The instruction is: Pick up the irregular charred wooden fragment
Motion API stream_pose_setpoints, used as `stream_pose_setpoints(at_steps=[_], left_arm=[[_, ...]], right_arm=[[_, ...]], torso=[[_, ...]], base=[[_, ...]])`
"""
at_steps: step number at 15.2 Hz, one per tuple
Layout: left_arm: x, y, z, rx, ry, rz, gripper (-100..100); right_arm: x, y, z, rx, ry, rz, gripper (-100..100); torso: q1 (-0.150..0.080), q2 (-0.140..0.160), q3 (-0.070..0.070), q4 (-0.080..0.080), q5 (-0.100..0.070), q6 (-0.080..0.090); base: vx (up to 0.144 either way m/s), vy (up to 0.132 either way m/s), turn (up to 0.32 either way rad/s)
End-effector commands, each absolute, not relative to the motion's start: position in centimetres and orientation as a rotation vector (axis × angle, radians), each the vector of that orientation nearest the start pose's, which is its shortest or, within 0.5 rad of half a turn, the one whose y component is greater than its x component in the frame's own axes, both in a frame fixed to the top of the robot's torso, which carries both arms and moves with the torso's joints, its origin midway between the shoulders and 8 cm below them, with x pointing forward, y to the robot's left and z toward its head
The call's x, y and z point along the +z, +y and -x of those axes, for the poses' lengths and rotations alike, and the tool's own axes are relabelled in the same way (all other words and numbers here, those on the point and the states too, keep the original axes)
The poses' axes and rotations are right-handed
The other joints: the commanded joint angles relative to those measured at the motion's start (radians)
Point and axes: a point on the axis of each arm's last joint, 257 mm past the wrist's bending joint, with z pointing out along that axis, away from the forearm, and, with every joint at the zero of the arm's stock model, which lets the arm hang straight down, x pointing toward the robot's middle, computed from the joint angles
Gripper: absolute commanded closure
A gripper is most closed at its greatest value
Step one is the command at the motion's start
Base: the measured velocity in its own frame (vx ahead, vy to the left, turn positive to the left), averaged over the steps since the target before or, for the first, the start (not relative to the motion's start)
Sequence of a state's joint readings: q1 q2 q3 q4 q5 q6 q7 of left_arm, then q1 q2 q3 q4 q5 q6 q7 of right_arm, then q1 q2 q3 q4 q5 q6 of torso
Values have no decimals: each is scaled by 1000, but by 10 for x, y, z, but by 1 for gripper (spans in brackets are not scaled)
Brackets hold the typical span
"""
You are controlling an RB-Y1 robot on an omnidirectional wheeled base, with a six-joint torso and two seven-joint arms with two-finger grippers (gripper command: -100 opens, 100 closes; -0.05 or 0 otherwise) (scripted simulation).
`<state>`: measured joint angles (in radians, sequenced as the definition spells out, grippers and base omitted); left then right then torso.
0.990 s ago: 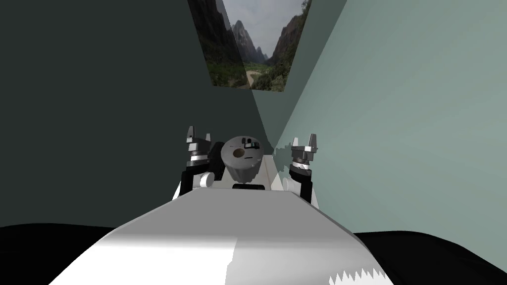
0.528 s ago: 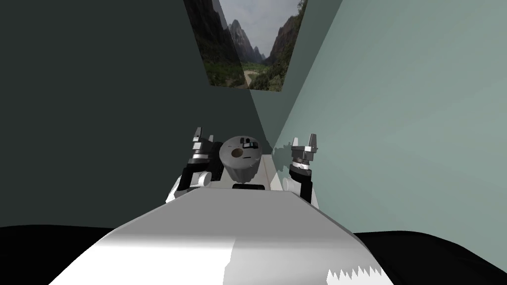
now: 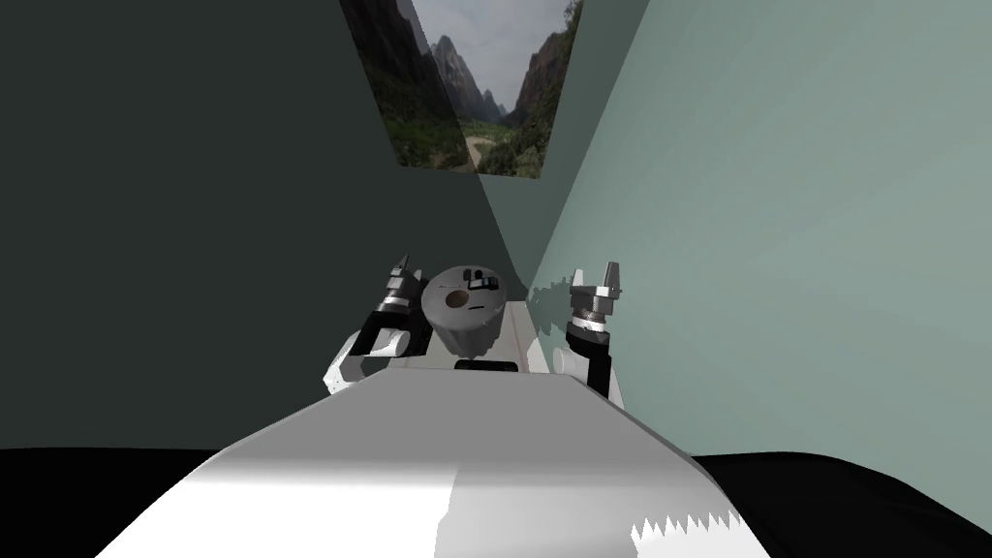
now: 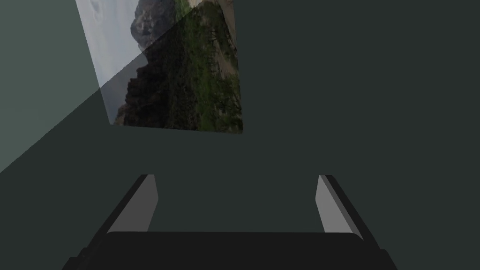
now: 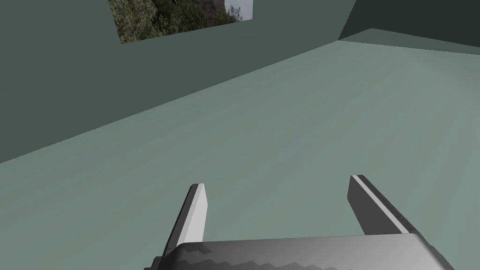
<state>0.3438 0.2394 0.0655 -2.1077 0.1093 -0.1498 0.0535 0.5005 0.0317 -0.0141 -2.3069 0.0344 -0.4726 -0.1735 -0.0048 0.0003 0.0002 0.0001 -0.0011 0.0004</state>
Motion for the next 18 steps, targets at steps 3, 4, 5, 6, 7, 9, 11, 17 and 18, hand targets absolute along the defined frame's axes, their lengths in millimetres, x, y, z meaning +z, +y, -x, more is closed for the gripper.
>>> stream_pose_setpoints(at_steps=[3,4,5,6,7,9,11,17,18], left_arm=[[-93,323,-449,-1190,1036,932,-100],[-106,332,-457,-1159,1067,964,-100],[-106,332,-457,-1159,1067,964,-100],[-120,341,-465,-1127,1095,999,-100],[-120,341,-465,-1127,1095,1000,-100],[-134,351,-473,-1094,1122,1038,-100],[-148,361,-480,-1061,1148,1079,-100],[-178,382,-491,-993,1193,1169,-100],[-191,392,-496,-964,1208,1210,-100]], right_arm=[[31,-283,-342,1425,556,-723,0],[31,-283,-342,1425,556,-723,0],[31,-283,-342,1425,556,-723,0],[31,-283,-342,1425,556,-723,0],[31,-283,-342,1425,556,-723,0],[31,-283,-342,1425,556,-723,0],[31,-283,-342,1425,556,-723,0],[31,-283,-342,1425,556,-723,0],[31,-283,-342,1425,556,-723,0]], torso=[[1,0,0,0,0,0],[1,0,0,0,0,0],[0,0,0,0,0,0],[0,0,0,0,0,0],[0,0,0,0,0,0],[0,0,0,0,0,0],[0,0,0,0,0,0],[1,0,0,0,0,0],[1,0,0,0,0,0]], base=[[-2,-56,-52],[-3,-63,-63],[-6,-60,-56],[-12,-70,-73],[-10,-67,-47],[-4,-71,-62],[-8,-65,-76],[0,-50,-47],[-2,-54,-60]])
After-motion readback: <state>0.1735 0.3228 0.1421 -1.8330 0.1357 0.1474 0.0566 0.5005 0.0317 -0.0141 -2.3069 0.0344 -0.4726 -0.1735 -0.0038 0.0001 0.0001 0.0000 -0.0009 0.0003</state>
